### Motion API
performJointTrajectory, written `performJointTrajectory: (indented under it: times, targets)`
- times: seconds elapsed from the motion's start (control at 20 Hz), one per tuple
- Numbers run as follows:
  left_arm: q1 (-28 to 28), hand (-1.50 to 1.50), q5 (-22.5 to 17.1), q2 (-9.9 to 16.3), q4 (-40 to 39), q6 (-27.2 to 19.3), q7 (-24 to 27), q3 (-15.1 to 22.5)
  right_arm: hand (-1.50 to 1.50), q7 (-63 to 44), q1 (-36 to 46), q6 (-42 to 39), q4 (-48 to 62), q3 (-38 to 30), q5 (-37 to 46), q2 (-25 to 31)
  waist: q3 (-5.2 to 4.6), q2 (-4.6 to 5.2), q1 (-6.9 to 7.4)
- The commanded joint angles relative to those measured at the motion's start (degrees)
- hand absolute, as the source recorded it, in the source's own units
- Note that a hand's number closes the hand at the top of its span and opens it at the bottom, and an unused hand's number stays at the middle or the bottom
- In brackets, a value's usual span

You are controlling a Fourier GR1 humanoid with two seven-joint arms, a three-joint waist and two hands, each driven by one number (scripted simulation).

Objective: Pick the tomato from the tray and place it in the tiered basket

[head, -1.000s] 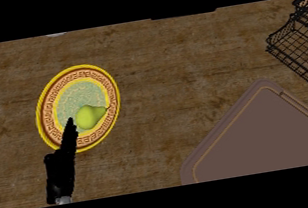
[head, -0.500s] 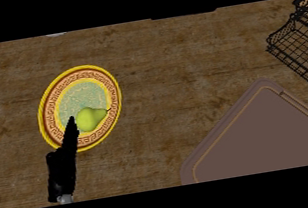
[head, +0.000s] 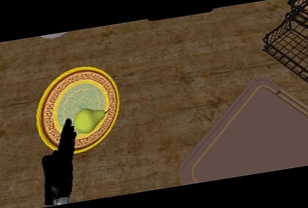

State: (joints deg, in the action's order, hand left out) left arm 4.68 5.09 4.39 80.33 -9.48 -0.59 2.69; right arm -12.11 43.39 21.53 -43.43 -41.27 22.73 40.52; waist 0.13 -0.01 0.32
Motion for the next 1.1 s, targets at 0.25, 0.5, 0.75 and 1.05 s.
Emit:
performJointTrajectory:
  times: [0.25,0.5,0.75,1.05]
  targets:
    - [3.42,0.0,-1.32,1.43,0.14,1.03,1.22,-1.83,-1.5,-6.95,-10.99,4.18,-9.41,-9.27,-2.94,9.45,-0.21,-0.49,-1.91]
    - [3.59,0.0,-1.17,1.26,2.62,-0.14,-1.57,-2.1,-1.5,-11.33,-25.51,-4.81,-19.91,-18.12,-9.57,9.89,-0.18,-0.88,-3.62]
    - [3.63,0.0,-0.78,0.52,-0.18,-0.87,1.44,-2.51,-1.5,-11.02,-39.71,-15.78,-28.47,-30.15,-17.43,8.63,-0.24,-0.8,-4.51]
    - [5.28,0.0,-1.66,1.64,2.73,0.44,0.67,-2.83,-1.5,-9.03,-54.02,-32.23,-34.76,-45.03,-29.02,3.47,-0.19,-0.67,-3.58]
